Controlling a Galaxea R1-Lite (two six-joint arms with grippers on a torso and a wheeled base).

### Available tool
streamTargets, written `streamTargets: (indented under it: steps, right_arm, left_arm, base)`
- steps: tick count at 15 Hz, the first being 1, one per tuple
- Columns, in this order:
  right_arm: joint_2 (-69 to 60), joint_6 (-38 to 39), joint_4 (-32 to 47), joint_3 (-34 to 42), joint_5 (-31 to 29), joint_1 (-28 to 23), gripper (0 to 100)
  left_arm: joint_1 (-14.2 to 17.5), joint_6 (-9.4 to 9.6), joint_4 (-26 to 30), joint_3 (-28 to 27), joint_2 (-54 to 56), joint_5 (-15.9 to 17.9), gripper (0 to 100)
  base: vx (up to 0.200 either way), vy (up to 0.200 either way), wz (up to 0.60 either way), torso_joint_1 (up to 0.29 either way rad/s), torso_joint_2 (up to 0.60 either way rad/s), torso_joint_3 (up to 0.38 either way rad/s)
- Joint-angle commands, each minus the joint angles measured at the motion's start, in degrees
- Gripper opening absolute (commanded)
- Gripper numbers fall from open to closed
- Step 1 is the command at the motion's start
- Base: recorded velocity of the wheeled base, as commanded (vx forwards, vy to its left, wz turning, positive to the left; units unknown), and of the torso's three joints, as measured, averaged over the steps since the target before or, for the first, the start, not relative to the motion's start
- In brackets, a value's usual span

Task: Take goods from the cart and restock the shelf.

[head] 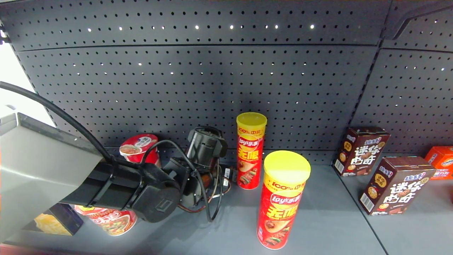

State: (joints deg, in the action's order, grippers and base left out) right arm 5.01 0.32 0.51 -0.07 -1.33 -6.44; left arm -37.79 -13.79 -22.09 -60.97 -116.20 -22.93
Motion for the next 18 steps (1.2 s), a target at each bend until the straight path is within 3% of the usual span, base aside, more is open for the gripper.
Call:
streamTargets:
  steps: [1,18]
  right_arm:
    - [0.1,0.0,0.0,0.0,0.0,0.0,100]
    - [0.1,0.0,0.0,0.1,0.0,0.0,100]
  left_arm:
    - [0.0,-0.01,-0.1,0.0,0.0,0.0,100]
    - [-0.9,-0.45,0.6,-1.3,-0.8,0.5,100]
  base:
    - [0.0,0.0,0.0,0.0,0.0,0.0]
    - [0.0,0.0,0.0,0.0,0.0,0.0]
